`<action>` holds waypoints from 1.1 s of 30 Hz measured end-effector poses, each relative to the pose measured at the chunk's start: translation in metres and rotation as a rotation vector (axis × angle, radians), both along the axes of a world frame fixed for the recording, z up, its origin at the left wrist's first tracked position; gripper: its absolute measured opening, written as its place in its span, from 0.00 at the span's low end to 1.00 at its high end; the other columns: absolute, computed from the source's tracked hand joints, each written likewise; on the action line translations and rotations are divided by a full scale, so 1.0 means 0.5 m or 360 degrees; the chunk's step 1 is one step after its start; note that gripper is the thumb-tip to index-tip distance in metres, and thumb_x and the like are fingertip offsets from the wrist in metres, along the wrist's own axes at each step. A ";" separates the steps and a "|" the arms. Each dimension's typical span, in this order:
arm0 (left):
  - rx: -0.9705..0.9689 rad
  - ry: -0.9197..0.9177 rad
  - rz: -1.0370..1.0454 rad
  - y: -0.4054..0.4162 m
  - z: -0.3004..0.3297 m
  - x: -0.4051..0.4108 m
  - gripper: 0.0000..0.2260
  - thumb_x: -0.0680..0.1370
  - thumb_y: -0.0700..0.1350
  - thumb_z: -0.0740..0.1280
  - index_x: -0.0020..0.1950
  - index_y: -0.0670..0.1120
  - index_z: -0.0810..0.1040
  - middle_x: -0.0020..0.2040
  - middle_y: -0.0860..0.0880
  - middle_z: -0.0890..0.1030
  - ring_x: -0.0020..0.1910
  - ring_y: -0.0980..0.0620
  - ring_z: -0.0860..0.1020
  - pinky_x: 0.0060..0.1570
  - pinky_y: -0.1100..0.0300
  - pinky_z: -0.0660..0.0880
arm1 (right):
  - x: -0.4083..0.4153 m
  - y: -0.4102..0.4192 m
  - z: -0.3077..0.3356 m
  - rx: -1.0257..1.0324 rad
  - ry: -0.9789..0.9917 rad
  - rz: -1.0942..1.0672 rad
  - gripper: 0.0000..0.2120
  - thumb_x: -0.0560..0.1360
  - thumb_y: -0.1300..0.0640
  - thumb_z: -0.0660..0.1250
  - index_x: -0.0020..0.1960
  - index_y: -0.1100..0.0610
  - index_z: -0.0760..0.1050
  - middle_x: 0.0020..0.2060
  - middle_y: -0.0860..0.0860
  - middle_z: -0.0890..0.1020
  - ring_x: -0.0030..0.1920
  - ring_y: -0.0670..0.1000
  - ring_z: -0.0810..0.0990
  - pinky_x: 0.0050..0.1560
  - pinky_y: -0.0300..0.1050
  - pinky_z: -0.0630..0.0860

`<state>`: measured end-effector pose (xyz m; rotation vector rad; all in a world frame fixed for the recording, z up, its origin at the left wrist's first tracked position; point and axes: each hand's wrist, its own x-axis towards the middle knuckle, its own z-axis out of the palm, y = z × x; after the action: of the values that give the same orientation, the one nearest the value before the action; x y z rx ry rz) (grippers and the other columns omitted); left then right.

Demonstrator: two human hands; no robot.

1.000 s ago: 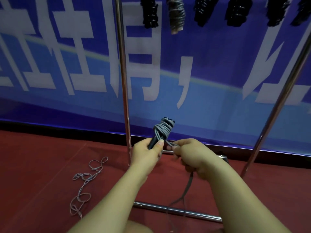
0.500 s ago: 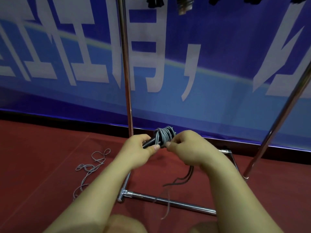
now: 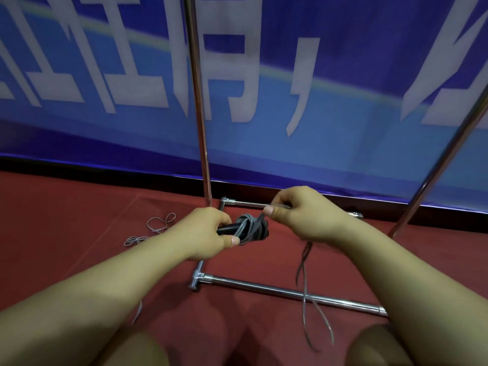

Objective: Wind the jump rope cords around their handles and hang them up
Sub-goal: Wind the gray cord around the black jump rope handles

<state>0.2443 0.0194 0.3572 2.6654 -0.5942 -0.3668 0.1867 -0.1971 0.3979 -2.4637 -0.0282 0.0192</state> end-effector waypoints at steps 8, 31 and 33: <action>0.0101 -0.0008 -0.0050 -0.006 0.031 0.007 0.11 0.76 0.56 0.73 0.49 0.49 0.82 0.44 0.48 0.83 0.45 0.49 0.81 0.48 0.55 0.78 | 0.016 0.023 -0.030 0.0251 -0.0189 -0.0107 0.08 0.79 0.51 0.68 0.42 0.53 0.79 0.30 0.45 0.75 0.30 0.44 0.71 0.34 0.41 0.69; -0.0673 0.0759 -0.0645 0.003 0.077 -0.063 0.08 0.81 0.46 0.69 0.46 0.43 0.78 0.35 0.44 0.73 0.34 0.48 0.70 0.34 0.58 0.68 | 0.010 -0.048 -0.053 0.0984 -0.0111 -0.0196 0.05 0.71 0.54 0.75 0.44 0.55 0.83 0.35 0.46 0.82 0.35 0.43 0.77 0.38 0.37 0.72; -0.0765 0.0758 -0.0649 0.000 0.088 -0.068 0.07 0.81 0.45 0.69 0.45 0.44 0.77 0.35 0.43 0.73 0.33 0.47 0.71 0.33 0.58 0.69 | 0.006 -0.059 -0.051 0.1078 -0.0114 -0.0192 0.10 0.69 0.51 0.74 0.46 0.56 0.83 0.38 0.51 0.83 0.40 0.48 0.78 0.45 0.46 0.74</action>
<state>0.2104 0.0196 0.4010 1.9002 -0.9261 -0.8245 0.1899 -0.2268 0.3724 -1.7841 0.0722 -0.1137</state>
